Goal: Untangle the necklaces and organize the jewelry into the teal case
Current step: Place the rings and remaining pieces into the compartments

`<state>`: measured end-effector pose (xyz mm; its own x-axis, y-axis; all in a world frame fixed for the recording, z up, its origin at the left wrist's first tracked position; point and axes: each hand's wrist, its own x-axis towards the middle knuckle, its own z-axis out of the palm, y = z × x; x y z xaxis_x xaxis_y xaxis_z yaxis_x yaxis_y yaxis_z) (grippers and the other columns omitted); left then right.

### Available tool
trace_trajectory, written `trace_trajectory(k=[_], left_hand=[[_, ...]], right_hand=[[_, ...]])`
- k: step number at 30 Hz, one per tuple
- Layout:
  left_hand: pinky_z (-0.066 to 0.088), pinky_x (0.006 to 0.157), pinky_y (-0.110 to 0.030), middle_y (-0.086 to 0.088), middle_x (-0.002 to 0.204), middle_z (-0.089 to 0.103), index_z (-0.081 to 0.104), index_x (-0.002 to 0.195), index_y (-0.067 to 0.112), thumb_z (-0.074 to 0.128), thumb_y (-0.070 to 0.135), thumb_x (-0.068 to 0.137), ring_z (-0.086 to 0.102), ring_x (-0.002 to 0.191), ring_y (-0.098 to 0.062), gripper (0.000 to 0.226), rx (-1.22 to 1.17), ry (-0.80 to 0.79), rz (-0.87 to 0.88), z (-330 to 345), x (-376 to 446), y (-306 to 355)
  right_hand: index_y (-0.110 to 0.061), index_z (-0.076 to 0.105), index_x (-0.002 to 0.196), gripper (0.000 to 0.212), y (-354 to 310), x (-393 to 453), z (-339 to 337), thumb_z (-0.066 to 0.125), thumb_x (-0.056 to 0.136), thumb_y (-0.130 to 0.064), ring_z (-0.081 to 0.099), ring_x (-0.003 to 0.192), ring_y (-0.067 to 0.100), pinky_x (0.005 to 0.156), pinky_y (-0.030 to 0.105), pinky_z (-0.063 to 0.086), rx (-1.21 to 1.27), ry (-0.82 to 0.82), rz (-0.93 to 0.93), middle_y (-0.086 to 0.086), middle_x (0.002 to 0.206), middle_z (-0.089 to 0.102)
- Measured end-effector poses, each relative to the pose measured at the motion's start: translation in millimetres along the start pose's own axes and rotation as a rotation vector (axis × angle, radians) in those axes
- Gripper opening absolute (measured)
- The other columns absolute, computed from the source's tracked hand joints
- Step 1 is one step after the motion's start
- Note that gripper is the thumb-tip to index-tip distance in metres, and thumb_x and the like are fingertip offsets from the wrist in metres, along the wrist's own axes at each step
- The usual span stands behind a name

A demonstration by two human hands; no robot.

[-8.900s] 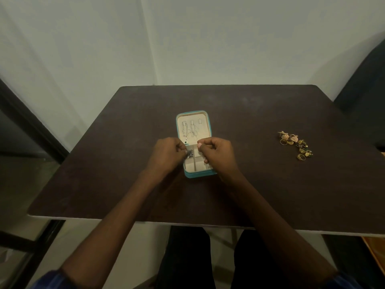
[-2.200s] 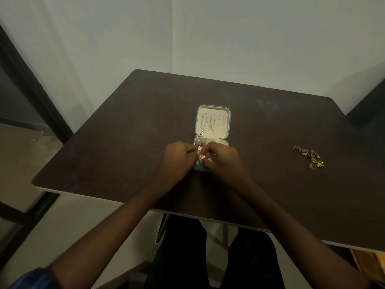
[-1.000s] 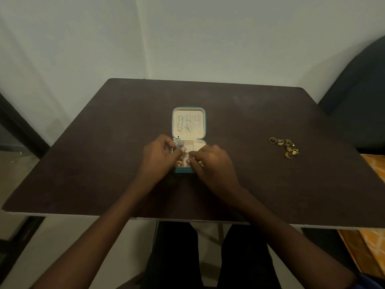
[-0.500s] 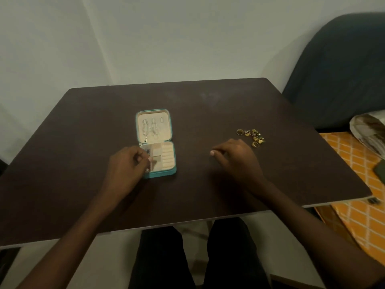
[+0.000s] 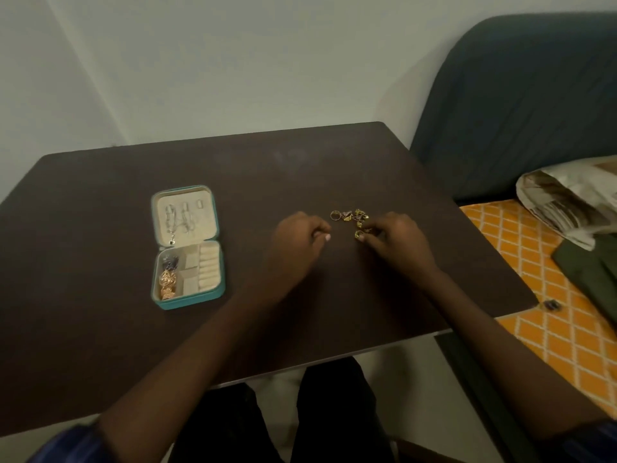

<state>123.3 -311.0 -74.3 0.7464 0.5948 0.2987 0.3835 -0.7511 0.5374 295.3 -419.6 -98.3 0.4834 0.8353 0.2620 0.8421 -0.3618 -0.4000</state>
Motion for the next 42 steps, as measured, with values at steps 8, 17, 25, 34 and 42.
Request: trace_trajectory(k=[8,17,25,34,42], left_hand=[[0.034,0.075,-0.024,-0.008,0.1,0.064,0.067,0.108,0.018,0.058,0.016,0.086,0.058,0.094,-0.024,0.025,0.025,-0.061,-0.056,47.5,43.2,-2.3],[0.042,0.088,-0.034,-0.011,0.115,0.057,0.059,0.125,0.021,0.052,0.021,0.092,0.053,0.108,-0.025,0.034,0.088,-0.103,-0.067,68.2,85.3,1.7],[0.045,0.082,-0.035,-0.012,0.104,0.056,0.067,0.113,0.024,0.053,0.023,0.09,0.055,0.099,-0.029,0.027,0.138,-0.175,-0.066,78.5,100.4,2.4],[0.04,0.088,-0.039,-0.011,0.117,0.051,0.047,0.136,0.031,0.05,0.027,0.092,0.047,0.108,-0.03,0.044,0.308,-0.31,0.164,74.8,107.2,11.2],[0.035,0.086,-0.036,-0.007,0.122,0.051,0.054,0.122,0.019,0.047,0.02,0.095,0.043,0.113,-0.027,0.028,0.436,-0.302,0.268,75.8,109.2,15.6]], right_hand=[[-0.014,0.073,0.089,0.015,3.2,2.8,16.2,0.066,0.084,-0.026,0.055,0.086,0.027,0.072,0.033,0.04,0.007,-0.059,-0.063,0.007,0.089,0.063],[-0.021,0.067,0.11,0.027,31.1,19.6,5.6,0.064,0.085,-0.031,0.052,0.09,0.023,0.069,0.029,0.038,0.051,-0.03,0.041,0.006,0.091,0.059],[-0.01,0.061,0.093,0.024,36.4,28.8,8.3,0.072,0.078,-0.027,0.05,0.087,0.022,0.067,0.029,0.035,0.087,-0.073,0.003,0.005,0.088,0.054],[-0.017,0.062,0.082,0.013,41.0,26.5,-7.0,0.073,0.077,-0.013,0.058,0.068,0.003,0.06,0.01,0.041,0.439,-0.024,0.169,-0.005,0.075,0.064],[-0.014,0.065,0.095,0.011,38.2,19.5,-21.9,0.057,0.09,-0.007,0.056,0.057,-0.005,0.054,0.012,0.046,0.749,-0.049,0.316,0.001,0.081,0.067]])
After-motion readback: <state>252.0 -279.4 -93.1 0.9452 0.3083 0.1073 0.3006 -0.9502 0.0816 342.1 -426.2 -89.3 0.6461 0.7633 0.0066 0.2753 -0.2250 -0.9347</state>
